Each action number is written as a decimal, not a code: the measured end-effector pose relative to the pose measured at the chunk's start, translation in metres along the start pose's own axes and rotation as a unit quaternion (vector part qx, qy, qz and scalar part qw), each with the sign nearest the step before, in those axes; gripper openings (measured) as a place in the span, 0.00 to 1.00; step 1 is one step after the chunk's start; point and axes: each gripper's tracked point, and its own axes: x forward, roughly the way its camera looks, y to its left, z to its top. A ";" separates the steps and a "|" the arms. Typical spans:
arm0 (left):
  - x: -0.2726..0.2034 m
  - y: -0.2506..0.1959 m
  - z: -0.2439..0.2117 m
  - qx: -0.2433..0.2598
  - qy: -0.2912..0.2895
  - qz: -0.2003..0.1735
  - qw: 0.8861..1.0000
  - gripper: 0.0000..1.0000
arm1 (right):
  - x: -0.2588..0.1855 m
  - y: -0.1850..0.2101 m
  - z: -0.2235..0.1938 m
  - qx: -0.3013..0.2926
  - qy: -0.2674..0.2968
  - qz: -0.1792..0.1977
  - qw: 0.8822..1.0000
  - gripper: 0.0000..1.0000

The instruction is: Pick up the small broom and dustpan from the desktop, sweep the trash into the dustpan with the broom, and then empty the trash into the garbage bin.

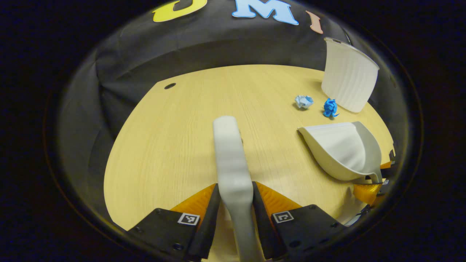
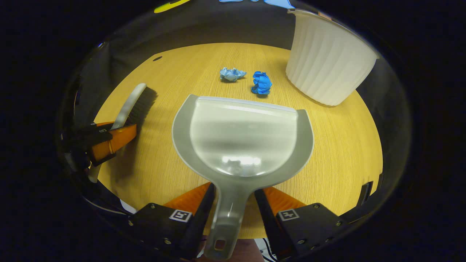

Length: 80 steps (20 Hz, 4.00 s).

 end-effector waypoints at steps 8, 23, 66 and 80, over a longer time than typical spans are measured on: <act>0.005 0.000 0.004 0.017 0.007 0.001 1.000 0.47 | 0.000 -0.010 0.002 -0.016 -0.004 -0.008 1.000 0.37; 0.050 -0.028 0.066 0.047 0.013 -0.023 0.999 0.42 | -0.006 -0.059 0.004 -0.053 -0.016 0.013 0.998 0.34; 0.045 -0.229 0.120 0.290 0.055 -0.308 0.904 0.42 | -0.003 -0.112 0.017 -0.140 -0.019 0.047 0.989 0.30; 0.018 -0.127 0.161 0.240 0.040 -0.278 0.929 0.42 | 0.002 -0.111 0.019 -0.103 -0.004 0.010 0.995 0.34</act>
